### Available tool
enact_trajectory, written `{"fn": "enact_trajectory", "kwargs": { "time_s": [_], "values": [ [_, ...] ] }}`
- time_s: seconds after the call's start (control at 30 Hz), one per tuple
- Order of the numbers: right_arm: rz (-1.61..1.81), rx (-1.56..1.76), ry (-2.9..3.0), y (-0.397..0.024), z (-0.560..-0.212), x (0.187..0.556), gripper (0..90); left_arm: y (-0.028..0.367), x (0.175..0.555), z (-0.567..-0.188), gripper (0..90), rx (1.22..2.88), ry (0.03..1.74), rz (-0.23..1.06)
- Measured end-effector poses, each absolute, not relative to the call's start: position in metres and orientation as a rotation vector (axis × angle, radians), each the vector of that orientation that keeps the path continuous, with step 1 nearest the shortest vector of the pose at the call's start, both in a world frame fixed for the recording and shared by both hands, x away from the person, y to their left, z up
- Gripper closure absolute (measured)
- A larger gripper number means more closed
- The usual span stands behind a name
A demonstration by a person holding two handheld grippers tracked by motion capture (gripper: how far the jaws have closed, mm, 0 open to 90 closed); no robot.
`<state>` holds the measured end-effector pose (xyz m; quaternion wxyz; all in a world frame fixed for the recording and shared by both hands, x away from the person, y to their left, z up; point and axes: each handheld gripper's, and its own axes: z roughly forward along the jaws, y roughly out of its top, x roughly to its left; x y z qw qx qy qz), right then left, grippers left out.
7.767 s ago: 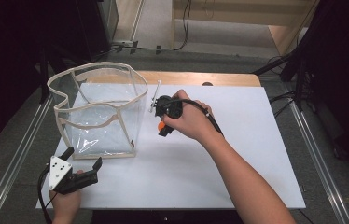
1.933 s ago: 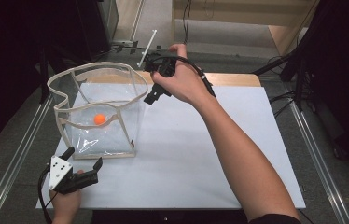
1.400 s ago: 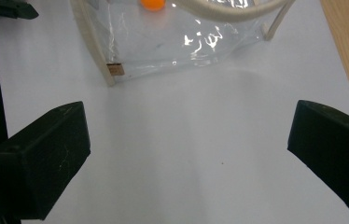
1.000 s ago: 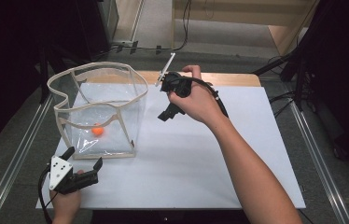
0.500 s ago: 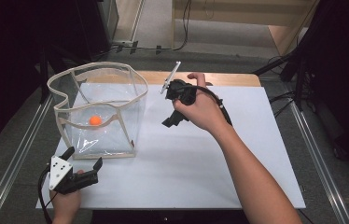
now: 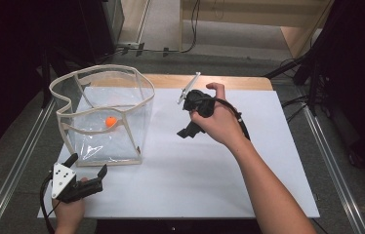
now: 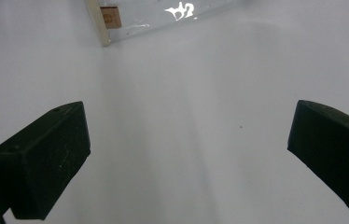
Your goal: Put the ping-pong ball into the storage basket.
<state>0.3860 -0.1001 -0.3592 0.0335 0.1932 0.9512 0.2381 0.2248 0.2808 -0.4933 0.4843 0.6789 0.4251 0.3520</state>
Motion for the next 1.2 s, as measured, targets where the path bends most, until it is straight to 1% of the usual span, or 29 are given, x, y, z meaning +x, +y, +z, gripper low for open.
{"fn": "enact_trajectory", "kwargs": {
  "time_s": [1.2],
  "values": [
    [0.82, 0.701, 2.858, -0.153, -0.396, 0.357, 0.0, 0.28, 0.225, -0.493, 0.0, 1.66, 1.035, 0.862]
  ]
}}
